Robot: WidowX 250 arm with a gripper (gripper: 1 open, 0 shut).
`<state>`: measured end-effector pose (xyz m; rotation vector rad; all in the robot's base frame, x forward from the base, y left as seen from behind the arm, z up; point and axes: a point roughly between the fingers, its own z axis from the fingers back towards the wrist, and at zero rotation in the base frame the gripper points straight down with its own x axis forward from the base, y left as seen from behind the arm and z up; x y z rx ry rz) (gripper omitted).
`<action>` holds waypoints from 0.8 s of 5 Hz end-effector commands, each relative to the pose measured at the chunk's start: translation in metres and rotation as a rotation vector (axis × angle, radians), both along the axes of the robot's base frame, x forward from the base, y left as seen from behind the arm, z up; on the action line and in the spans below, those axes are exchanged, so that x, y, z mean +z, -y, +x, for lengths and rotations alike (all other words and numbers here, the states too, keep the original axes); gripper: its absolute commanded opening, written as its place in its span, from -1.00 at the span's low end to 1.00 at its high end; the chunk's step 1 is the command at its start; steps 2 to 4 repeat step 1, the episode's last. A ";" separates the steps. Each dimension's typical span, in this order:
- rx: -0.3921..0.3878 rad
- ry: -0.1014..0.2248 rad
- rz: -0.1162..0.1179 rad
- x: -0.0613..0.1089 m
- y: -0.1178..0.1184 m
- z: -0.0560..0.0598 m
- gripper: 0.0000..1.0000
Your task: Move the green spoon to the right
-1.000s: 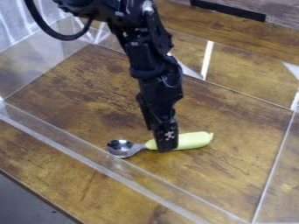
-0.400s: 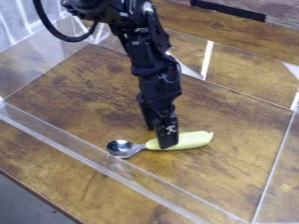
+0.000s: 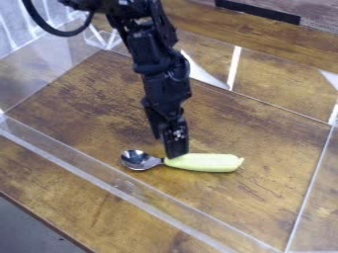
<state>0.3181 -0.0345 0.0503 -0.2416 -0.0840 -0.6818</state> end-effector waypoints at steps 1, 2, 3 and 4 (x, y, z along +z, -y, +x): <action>-0.027 0.079 -0.007 0.017 0.004 0.003 1.00; -0.027 0.079 -0.007 0.017 0.004 0.003 1.00; -0.027 0.079 -0.007 0.017 0.004 0.003 1.00; -0.027 0.079 -0.007 0.017 0.004 0.003 1.00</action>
